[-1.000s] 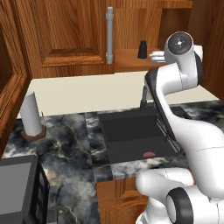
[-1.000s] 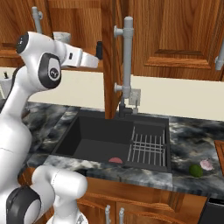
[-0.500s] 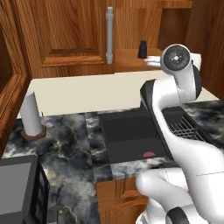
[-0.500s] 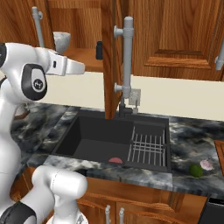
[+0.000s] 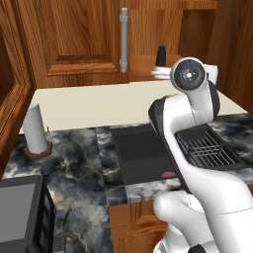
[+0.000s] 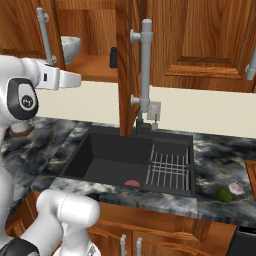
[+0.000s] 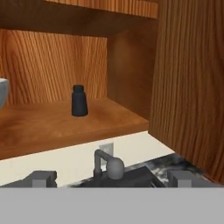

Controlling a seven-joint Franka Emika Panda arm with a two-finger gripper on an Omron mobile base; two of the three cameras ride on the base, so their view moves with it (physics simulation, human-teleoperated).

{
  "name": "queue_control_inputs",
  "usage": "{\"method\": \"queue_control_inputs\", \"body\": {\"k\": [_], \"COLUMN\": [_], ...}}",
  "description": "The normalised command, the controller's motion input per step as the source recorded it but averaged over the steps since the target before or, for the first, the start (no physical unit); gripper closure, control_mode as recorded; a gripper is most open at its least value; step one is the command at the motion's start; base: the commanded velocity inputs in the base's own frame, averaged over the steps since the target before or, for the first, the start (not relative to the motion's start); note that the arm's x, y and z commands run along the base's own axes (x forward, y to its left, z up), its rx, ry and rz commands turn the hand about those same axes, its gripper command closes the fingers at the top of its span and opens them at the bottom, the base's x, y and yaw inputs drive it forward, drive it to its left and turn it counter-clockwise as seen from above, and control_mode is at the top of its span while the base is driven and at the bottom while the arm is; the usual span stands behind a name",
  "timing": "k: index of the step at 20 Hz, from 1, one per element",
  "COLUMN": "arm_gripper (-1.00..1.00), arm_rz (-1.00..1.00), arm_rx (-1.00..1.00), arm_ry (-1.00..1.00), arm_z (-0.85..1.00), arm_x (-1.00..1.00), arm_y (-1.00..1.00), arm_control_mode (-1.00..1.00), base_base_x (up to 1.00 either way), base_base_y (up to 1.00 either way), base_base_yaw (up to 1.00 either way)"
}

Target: Open the cabinet. Place the bowl and condiment on the counter. Then place the lime and garlic on the cutting board.

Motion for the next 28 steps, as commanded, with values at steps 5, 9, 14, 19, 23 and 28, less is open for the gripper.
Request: {"method": "queue_control_inputs", "body": {"k": [5,9,14,19,23,28], "arm_gripper": [-1.0,-1.0,-1.0,-1.0,-1.0,-1.0], "arm_rz": [0.05,0.1,0.13,0.11,0.13,0.12], "arm_rx": [0.0,0.0,0.0,0.0,0.0,0.0], "arm_ry": [-0.04,-0.08,-0.11,-0.12,-0.14,-0.11], "arm_z": [0.04,0.04,0.05,0.11,0.11,0.05], "arm_x": [-0.08,-0.02,-0.02,0.0,0.0,0.0], "arm_y": [0.41,0.37,0.32,0.24,0.16,0.22], "arm_control_mode": [-1.0,-1.0,-1.0,-1.0,-1.0,-1.0], "base_base_x": [0.0,0.0,0.0,0.0,0.0,0.0], "base_base_y": [0.0,0.0,0.0,0.0,0.0,0.0], "base_base_yaw": [0.0,0.0,0.0,0.0,0.0,0.0]}}
